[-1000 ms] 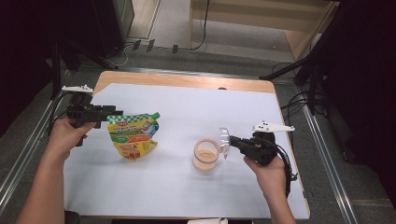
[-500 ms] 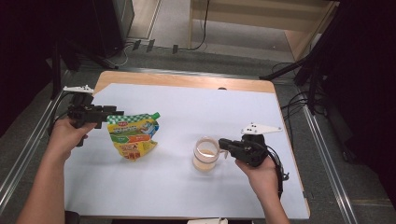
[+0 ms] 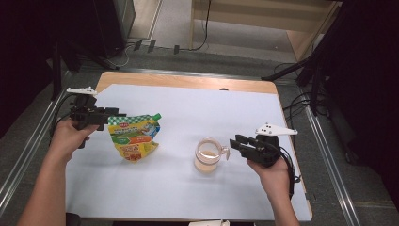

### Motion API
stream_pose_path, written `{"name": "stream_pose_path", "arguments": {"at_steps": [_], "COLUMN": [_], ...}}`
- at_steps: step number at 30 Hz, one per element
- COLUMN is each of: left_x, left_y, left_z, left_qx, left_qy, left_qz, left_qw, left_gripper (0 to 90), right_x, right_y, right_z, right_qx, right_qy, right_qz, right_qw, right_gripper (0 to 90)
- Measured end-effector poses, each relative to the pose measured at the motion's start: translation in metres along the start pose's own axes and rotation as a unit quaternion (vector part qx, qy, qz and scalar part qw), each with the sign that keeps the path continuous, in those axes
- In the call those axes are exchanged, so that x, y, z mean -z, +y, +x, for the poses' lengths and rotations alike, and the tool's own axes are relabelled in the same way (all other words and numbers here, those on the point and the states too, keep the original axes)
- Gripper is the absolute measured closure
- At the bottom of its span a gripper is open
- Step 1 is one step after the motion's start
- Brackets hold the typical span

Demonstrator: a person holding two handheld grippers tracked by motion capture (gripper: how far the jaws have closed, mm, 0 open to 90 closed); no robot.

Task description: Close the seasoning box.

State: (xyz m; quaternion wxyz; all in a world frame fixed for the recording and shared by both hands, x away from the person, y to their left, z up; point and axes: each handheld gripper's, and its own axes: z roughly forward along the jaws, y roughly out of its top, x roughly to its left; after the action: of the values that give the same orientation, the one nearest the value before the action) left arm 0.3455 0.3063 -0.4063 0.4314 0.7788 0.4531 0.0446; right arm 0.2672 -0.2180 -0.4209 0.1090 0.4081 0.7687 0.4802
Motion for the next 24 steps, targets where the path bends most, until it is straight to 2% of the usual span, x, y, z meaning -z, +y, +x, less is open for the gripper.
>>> {"name": "stream_pose_path", "arguments": {"at_steps": [5,11,17,20,24], "left_x": [0.001,0.001,0.001,0.001,0.0], "left_y": [0.0,-0.001,-0.002,-0.003,-0.004], "left_z": [0.001,0.001,0.002,0.004,0.004], "left_qx": [0.001,0.0,-0.002,-0.002,-0.008], "left_qy": [0.002,0.007,0.011,0.013,0.016], "left_qz": [0.0,-0.004,-0.01,-0.011,-0.01], "left_qw": [1.0,1.0,0.9999,0.9998,0.9998], "left_gripper": [43.2,43.0,42.4,42.1,41.2], "right_x": [0.005,0.008,0.008,0.008,0.009], "right_y": [-0.006,-0.02,-0.034,-0.038,-0.043], "right_z": [-0.016,-0.037,-0.054,-0.062,-0.071], "right_qx": [-0.005,-0.019,-0.008,-0.017,-0.034], "right_qy": [-0.018,-0.023,-0.039,-0.042,-0.053], "right_qz": [-0.008,-0.003,-0.003,-0.006,-0.009], "right_qw": [0.9998,0.9995,0.9992,0.9989,0.9979], "right_gripper": [57.3,51.0,46.2,45.9,40.1]}}
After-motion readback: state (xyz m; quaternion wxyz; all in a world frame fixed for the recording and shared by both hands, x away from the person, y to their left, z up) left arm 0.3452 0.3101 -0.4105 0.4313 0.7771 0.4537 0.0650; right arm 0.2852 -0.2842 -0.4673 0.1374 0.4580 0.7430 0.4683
